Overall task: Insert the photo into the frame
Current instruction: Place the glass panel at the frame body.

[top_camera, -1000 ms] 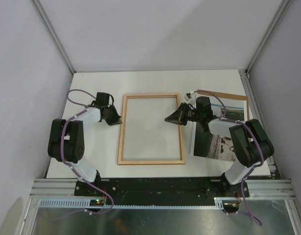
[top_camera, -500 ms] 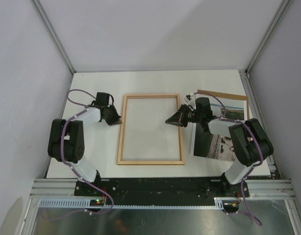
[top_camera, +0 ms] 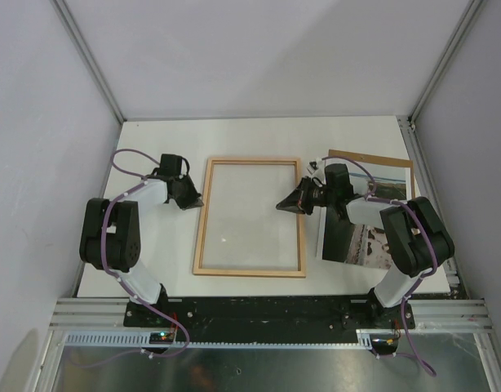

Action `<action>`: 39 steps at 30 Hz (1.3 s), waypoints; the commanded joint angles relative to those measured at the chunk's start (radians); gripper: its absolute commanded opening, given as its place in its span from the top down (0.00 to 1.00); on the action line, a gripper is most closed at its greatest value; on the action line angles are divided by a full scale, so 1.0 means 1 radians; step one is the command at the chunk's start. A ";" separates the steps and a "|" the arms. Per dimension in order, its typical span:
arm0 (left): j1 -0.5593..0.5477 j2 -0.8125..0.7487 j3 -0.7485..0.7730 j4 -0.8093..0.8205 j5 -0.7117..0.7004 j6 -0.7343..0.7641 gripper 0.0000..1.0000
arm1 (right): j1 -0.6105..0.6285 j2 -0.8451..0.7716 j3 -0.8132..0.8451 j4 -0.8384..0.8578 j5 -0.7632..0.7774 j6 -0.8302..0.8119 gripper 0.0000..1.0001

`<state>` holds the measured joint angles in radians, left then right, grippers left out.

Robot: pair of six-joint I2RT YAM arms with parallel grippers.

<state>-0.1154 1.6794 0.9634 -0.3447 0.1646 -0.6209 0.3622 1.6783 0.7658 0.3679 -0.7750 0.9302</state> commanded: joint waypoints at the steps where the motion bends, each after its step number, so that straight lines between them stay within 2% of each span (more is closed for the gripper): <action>1: -0.010 0.024 -0.016 -0.050 0.005 0.026 0.93 | 0.013 0.011 -0.007 -0.013 -0.057 -0.012 1.00; 10: -0.010 -0.080 -0.049 -0.086 0.006 0.064 0.67 | 0.014 0.018 0.007 -0.022 -0.046 -0.027 1.00; 18: -0.015 -0.144 -0.128 -0.107 -0.008 0.088 0.63 | 0.012 0.027 0.017 -0.024 -0.049 -0.036 1.00; 23: -0.029 -0.154 -0.146 -0.108 -0.005 0.089 0.68 | 0.012 0.031 0.019 -0.021 -0.052 -0.040 1.00; 35: -0.033 -0.089 -0.112 -0.106 -0.022 0.049 0.97 | 0.002 0.041 0.033 -0.011 -0.064 -0.047 1.00; 39: -0.035 -0.073 -0.098 -0.091 -0.029 -0.003 1.00 | -0.001 0.051 0.057 -0.019 -0.070 -0.054 1.00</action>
<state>-0.1421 1.5715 0.8440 -0.4385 0.1616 -0.5499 0.3634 1.7134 0.7715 0.3336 -0.8066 0.8970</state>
